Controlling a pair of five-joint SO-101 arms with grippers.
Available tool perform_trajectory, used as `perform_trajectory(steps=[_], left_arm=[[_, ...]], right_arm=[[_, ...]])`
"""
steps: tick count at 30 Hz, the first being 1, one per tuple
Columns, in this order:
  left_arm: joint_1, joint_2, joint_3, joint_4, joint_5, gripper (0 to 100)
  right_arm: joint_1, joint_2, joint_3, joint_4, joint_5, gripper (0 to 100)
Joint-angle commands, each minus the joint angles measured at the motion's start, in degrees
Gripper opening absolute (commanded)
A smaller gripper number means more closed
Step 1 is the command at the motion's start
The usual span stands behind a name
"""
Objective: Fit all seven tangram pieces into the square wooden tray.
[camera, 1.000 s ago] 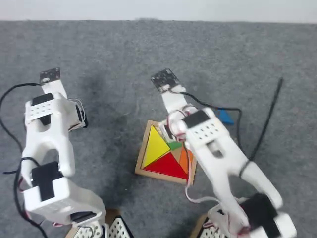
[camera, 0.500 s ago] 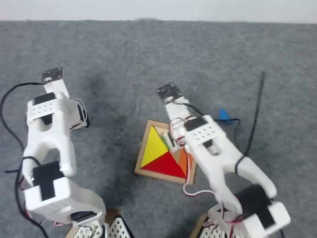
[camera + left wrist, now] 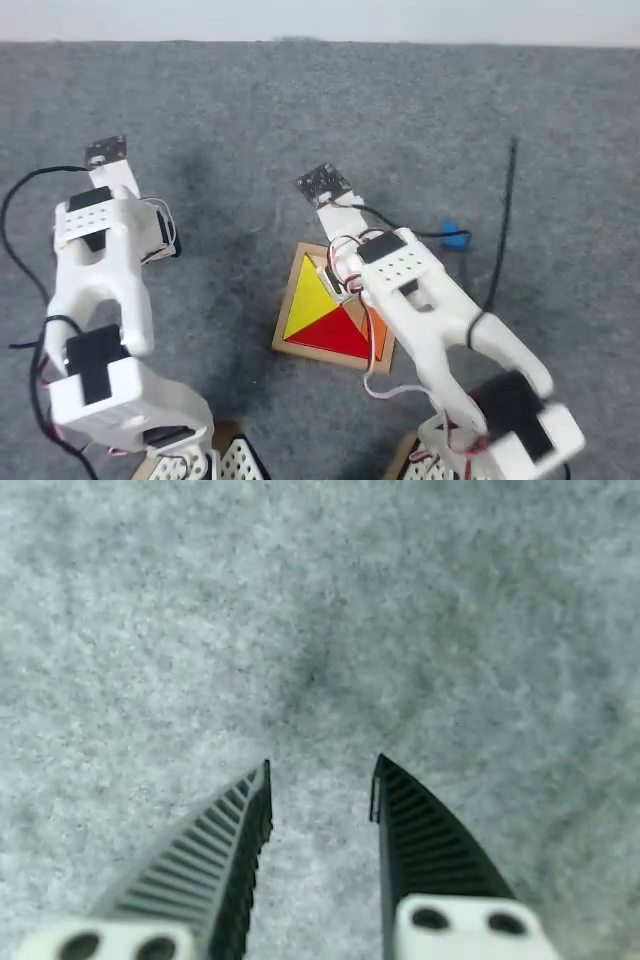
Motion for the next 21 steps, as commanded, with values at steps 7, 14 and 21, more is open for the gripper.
perform_trajectory(steps=[7, 14, 21], left_arm=[[0.7, -3.2, 1.4, -3.0, 0.6, 15], [2.4, -3.2, 4.1, -6.2, 0.6, 15], [2.5, -3.3, 4.6, -6.7, 0.6, 15]], right_arm=[[14.2, -19.6, 0.4, 11.8, 2.3, 5.3], [24.0, -15.5, 0.5, 17.7, 7.9, 14.7], [24.8, -6.0, -1.3, 13.8, 9.1, 18.7]])
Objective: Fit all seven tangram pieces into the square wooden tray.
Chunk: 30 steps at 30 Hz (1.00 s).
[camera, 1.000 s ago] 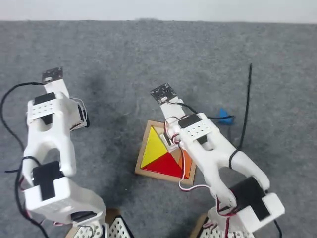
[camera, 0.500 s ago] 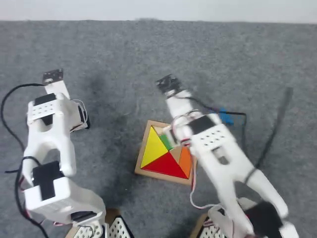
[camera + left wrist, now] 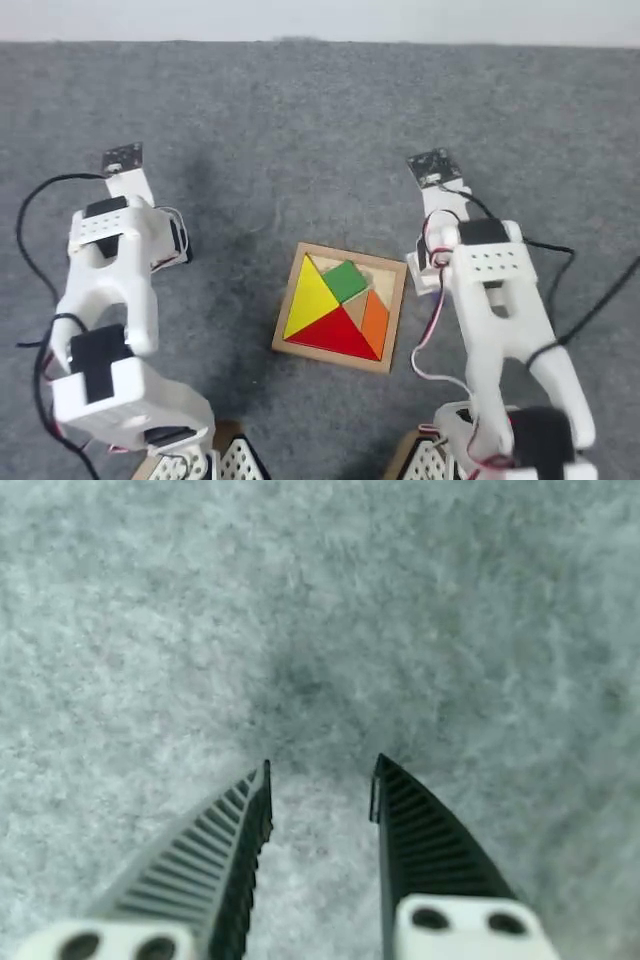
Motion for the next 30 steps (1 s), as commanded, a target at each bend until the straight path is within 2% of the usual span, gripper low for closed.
perform_trajectory(steps=[1, 8, 16, 23, 30], left_arm=[[0.4, -3.3, -0.5, -1.2, 0.6, 15], [0.4, -3.2, -0.5, -1.2, 0.6, 15], [0.4, -3.2, -0.5, -1.2, 0.6, 15], [0.5, -3.2, -0.5, -1.2, 0.6, 15], [0.5, -3.2, -0.5, -1.2, 0.6, 15]], right_arm=[[1.2, 3.2, -3.3, -2.9, 1.2, 18.7], [7.0, 15.8, -17.2, -2.9, 1.8, 18.6], [7.4, 29.3, -32.3, -2.8, 4.4, 18.4], [7.8, 36.8, -36.7, -2.8, 4.4, 18.4], [8.5, 38.3, -37.2, -2.8, 4.4, 18.4]])
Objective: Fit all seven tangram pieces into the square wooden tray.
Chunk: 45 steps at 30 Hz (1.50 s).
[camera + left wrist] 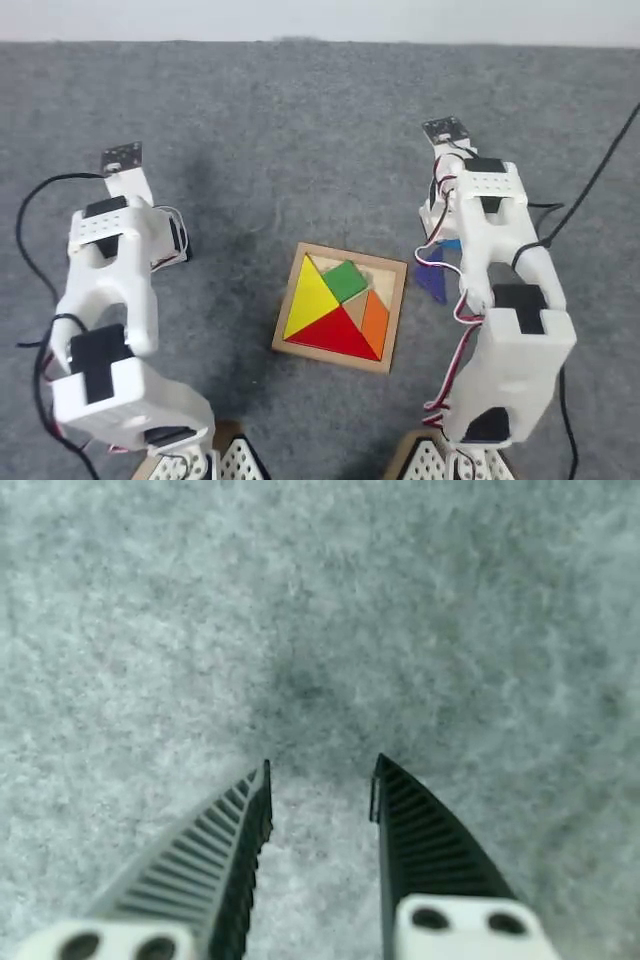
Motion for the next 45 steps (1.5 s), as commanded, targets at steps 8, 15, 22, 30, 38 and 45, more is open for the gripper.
perform_trajectory(steps=[8, 15, 22, 30, 38, 45], left_arm=[[0.5, -3.2, -0.5, -1.0, 0.6, 15], [0.5, -3.2, -0.5, -1.0, 0.6, 15], [0.5, -3.2, -0.5, -0.9, 0.6, 15], [0.5, -3.2, -0.5, -0.9, 0.6, 15], [1.3, -3.2, -0.5, -0.9, 0.7, 15], [1.3, -3.2, -0.5, -0.9, 0.7, 15]], right_arm=[[1.9, -0.5, -3.1, -0.8, 4.0, 18.7], [2.0, 0.5, -2.6, 0.2, 4.6, 18.7], [2.1, 3.8, -2.7, 0.7, 6.1, 18.8], [1.8, 2.2, -4.4, 1.1, 5.7, 11.6], [-4.7, -8.5, -4.3, 7.4, 5.5, 10.5], [-14.9, -16.9, -4.1, 12.6, 2.8, 10.5]])
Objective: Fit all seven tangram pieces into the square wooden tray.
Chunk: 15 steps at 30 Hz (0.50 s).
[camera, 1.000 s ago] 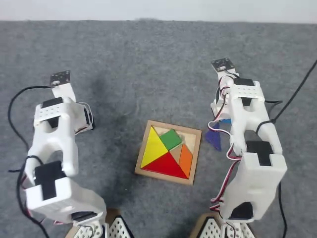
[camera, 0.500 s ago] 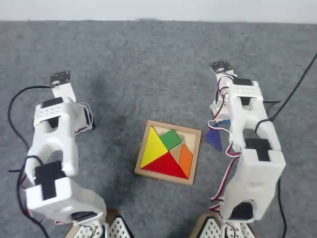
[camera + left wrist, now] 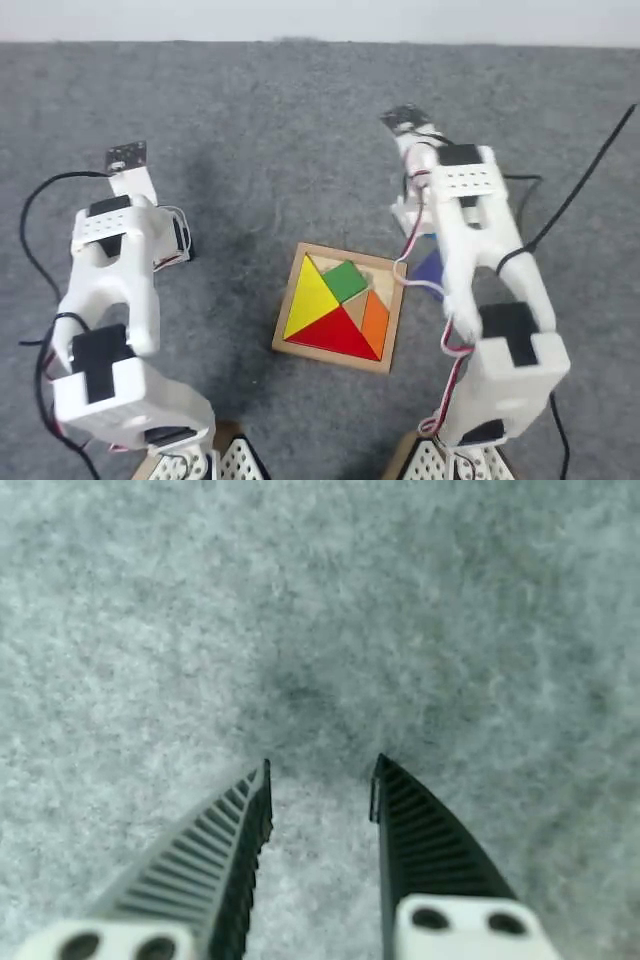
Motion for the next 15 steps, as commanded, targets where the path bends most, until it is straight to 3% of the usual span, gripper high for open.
perform_trajectory(steps=[1, 5, 15], left_arm=[[0.4, -3.2, -0.5, -0.9, 0.7, 15], [0.2, -3.2, -0.5, -1.0, 0.6, 15], [0.1, -3.2, -0.5, -1.0, 0.6, 15]], right_arm=[[-5.8, -7.5, -1.6, 2.7, -2.3, 10.4], [-12.4, -10.7, 1.8, 2.1, -1.8, 10.4], [-23.9, -9.7, 7.7, -5.8, 8.4, 10.6]])
